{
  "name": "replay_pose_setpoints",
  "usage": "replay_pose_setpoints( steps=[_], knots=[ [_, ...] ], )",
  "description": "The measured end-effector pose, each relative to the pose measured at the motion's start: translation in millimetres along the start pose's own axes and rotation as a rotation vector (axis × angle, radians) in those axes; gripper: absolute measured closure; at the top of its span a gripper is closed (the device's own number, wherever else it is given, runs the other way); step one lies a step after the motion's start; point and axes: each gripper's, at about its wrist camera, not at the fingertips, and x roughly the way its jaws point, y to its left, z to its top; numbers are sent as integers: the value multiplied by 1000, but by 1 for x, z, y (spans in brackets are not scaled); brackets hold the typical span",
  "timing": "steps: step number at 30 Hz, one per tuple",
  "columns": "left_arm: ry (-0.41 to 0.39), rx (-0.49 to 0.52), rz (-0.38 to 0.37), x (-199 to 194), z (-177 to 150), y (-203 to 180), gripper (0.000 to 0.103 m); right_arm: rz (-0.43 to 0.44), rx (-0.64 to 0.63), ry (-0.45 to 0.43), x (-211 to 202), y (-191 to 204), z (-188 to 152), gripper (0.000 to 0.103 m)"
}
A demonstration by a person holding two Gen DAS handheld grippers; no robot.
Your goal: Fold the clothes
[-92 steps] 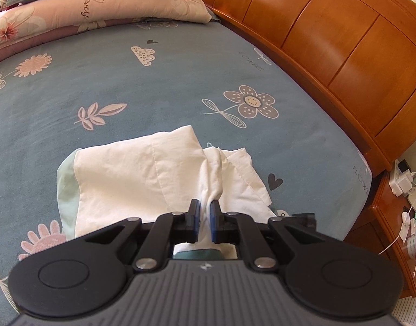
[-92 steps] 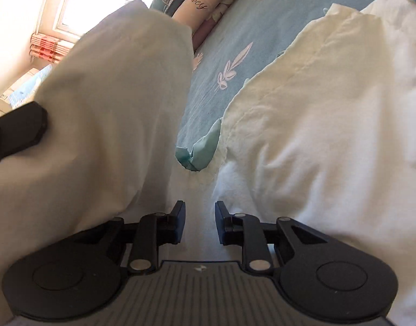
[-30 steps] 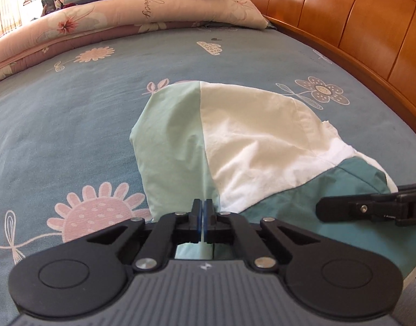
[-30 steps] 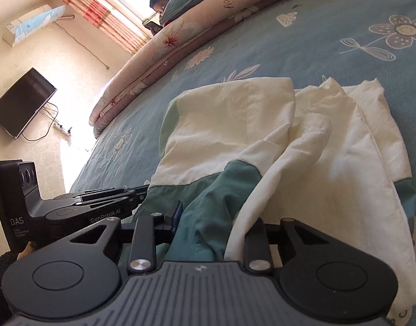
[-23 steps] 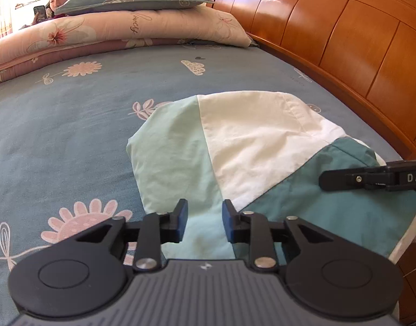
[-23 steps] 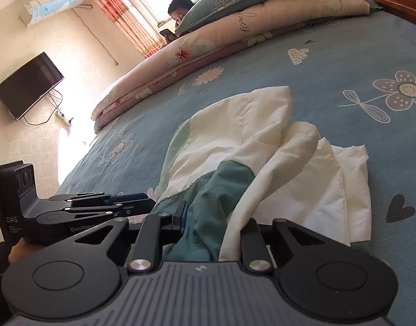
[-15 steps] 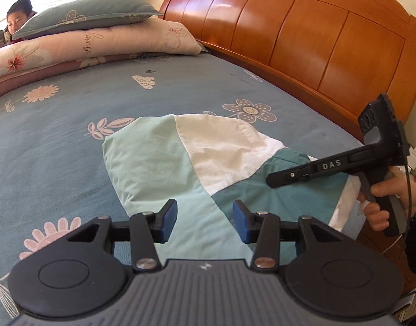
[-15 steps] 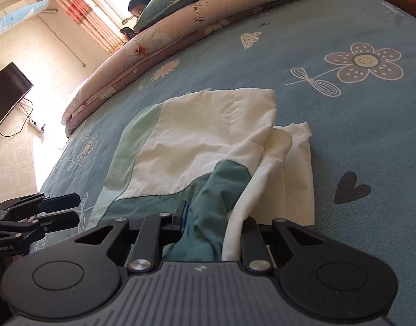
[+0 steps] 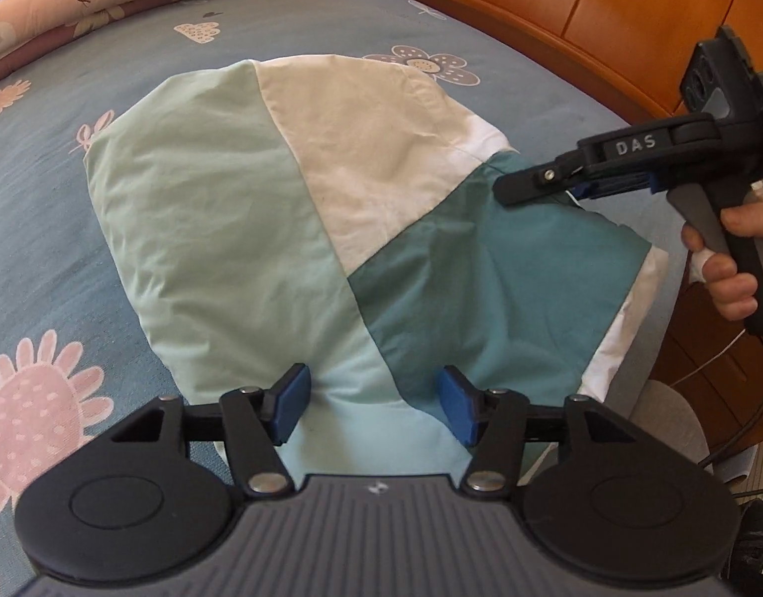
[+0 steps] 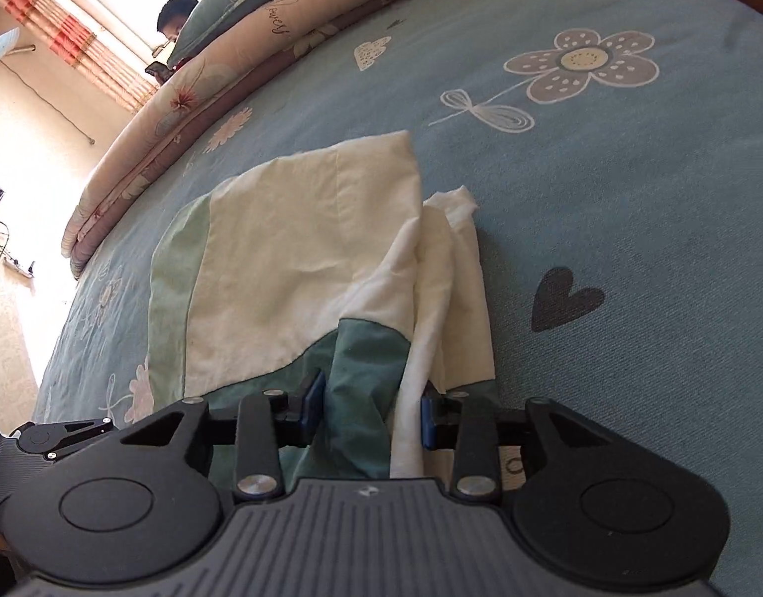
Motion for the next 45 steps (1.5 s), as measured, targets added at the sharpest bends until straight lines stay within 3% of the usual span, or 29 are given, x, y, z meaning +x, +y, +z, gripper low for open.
replay_pose_setpoints(
  steps=[3,6,10,14,20,24,27,30,35,37,39,42,45],
  knots=[
    [1,-21,-1,4,2,2,45,-15,-86,-77,-38,20,7,57],
    [1,-42,3,7,6,3,44,26,-210,-59,-55,50,5,57],
    [9,-55,12,9,7,0,43,-28,-342,112,-20,75,-18,57],
    [13,-57,-16,11,4,4,42,-140,-382,265,46,56,-45,57],
    [13,-57,-29,17,4,5,36,-146,-341,292,64,51,-42,57],
    [-31,-15,-34,-14,0,2,46,-127,-311,273,58,45,-45,57],
    [-111,53,-94,-50,-13,-3,46,-120,-300,248,52,42,-50,57],
    [-128,171,-83,-60,-34,-22,45,-107,-271,247,48,39,-48,56],
    [-39,251,-18,-21,-62,-40,43,-92,-224,254,42,35,-46,53],
    [-21,228,-29,-6,-64,-40,34,-108,-230,248,43,38,-49,52],
    [-13,249,-25,1,-64,-44,27,-118,-232,242,44,38,-51,52],
    [-7,287,17,1,-65,-54,27,-124,-218,254,40,39,-46,51],
    [-22,266,10,0,-67,-52,27,-135,-248,248,27,54,-37,51]
  ],
)
